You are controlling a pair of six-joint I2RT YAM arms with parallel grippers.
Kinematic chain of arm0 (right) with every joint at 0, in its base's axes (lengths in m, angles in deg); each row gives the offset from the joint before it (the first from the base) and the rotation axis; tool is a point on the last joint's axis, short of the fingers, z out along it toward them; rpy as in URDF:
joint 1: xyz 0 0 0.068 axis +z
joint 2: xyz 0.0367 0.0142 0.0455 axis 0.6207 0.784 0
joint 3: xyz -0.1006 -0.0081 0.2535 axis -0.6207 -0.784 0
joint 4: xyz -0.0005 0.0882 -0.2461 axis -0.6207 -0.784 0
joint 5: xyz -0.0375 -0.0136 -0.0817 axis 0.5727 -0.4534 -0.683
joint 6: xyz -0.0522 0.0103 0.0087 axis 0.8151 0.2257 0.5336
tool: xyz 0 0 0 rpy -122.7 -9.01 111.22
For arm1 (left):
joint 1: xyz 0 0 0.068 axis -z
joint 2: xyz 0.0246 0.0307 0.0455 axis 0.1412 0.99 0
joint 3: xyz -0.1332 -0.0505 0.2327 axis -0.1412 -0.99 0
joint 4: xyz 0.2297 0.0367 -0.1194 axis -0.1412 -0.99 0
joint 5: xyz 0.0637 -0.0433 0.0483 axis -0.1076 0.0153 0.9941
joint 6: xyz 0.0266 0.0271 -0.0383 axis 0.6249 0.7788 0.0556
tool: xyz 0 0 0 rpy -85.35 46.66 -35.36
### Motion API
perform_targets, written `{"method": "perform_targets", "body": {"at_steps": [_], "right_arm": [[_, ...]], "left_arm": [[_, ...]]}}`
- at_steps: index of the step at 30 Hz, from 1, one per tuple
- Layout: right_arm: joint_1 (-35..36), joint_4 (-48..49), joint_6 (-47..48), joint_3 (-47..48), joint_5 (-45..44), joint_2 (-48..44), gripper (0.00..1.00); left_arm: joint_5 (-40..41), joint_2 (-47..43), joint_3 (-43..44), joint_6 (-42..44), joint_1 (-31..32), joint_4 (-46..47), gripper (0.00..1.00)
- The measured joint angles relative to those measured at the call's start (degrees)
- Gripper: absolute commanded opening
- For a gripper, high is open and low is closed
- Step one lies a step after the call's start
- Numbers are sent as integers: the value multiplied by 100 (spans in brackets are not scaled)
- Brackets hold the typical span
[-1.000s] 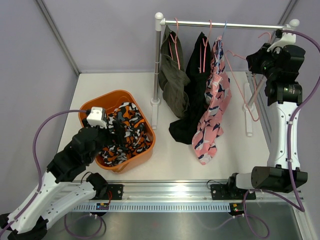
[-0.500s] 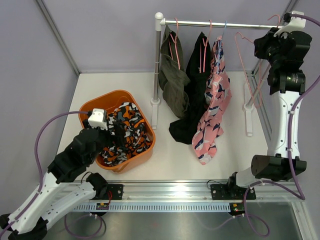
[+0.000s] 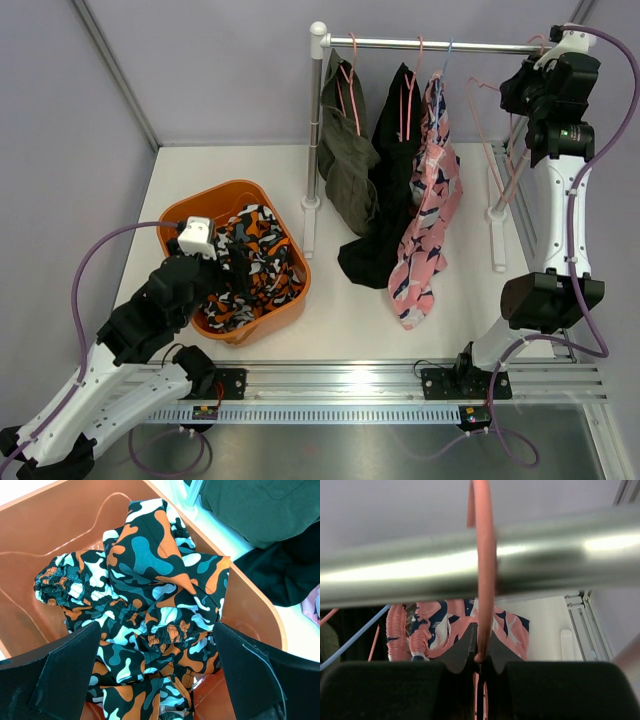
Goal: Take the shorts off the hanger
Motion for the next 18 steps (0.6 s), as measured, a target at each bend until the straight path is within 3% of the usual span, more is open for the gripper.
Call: {"method": "perform_targets", "body": {"at_steps": [7, 11, 13, 18], "right_arm": [[0, -4, -48, -2, -149, 11, 4], [0, -15, -111, -133, -262, -103, 15], [0, -55, -149, -216, -306, -190, 26], [0, -177, -199, -258, -411, -297, 39]], "left_arm": [[-2, 2, 0, 0, 0, 2, 99], [-4, 28, 0, 0, 0, 2, 99], [-4, 48, 0, 0, 0, 0, 99], [-4, 59, 0, -2, 0, 0, 99]]}}
